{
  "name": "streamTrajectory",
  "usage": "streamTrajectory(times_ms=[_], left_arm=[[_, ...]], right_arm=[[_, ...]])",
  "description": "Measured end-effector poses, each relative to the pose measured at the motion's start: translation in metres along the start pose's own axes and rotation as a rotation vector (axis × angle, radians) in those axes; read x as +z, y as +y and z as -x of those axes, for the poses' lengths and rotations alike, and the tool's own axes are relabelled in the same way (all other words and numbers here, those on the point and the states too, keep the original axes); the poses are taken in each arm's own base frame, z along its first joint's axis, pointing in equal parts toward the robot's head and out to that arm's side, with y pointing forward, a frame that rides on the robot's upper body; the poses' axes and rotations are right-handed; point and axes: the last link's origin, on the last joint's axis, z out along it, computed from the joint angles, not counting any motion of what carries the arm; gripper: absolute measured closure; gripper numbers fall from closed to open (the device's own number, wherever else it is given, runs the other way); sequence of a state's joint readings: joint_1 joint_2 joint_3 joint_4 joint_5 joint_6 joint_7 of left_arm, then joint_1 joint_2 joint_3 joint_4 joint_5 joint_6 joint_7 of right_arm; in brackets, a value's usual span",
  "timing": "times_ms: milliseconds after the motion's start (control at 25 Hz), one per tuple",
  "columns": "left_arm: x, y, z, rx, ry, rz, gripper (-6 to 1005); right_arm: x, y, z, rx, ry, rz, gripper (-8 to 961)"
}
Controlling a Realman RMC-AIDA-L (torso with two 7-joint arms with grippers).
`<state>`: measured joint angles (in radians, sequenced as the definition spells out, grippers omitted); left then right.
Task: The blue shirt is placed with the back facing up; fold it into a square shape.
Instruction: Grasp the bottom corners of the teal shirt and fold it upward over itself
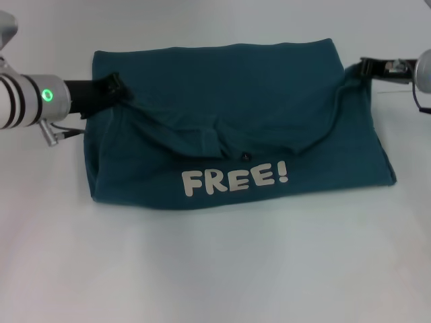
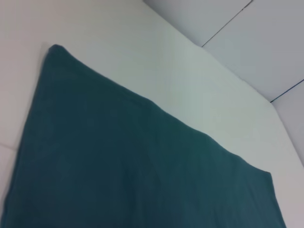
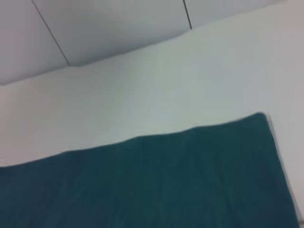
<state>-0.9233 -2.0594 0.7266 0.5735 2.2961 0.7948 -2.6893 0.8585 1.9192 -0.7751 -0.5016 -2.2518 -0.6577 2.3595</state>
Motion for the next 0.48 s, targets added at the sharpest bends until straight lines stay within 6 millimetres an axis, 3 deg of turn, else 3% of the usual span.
streamTrajectory(times_ms=[200,480], left_arm=[[0.002,0.004,-0.002,0.012,0.008,-0.001,959],[0.006,-0.003,0.006,0.003,0.001,-0.023,943]], right_arm=[[0.003,0.006,0.006,-0.028,0.001,0.002,846],[0.007,0.005,-0.009,-0.076,0.079,-0.015,842]])
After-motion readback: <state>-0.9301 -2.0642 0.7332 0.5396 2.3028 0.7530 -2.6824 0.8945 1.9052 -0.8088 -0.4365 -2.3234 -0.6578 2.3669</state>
